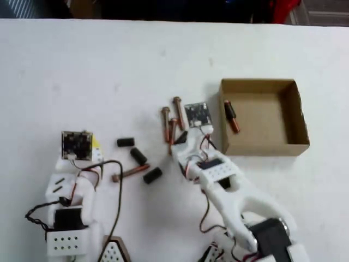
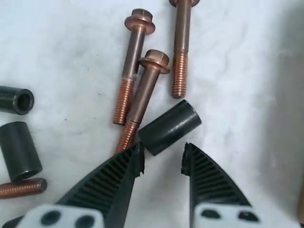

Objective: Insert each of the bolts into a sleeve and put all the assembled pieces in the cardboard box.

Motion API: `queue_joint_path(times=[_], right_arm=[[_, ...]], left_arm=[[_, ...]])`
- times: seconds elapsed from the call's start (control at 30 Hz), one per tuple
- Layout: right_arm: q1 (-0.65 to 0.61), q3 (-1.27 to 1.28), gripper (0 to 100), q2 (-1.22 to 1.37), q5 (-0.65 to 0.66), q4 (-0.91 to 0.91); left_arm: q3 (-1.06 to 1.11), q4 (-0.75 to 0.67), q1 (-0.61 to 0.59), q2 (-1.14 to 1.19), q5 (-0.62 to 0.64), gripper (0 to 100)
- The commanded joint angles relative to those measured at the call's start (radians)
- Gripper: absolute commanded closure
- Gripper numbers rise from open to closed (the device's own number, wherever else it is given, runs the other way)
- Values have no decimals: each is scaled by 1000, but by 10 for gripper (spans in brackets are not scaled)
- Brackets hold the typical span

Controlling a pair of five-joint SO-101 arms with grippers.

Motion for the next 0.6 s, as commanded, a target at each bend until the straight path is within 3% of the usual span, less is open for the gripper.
queue_joint_path(times=[0.0, 0.2, 0.47, 0.57], right_arm=[[16, -78, 875, 16, -11, 56], [35, -92, 875, 16, -5, 61], [150, -103, 875, 15, 0, 62], [159, -114, 875, 15, 57, 85]], left_arm=[[-6, -40, -5, -10, -8, 977], [-6, -40, -5, -10, -8, 977], [-6, -41, -5, -10, -8, 977], [-6, -41, -5, -10, -8, 977]])
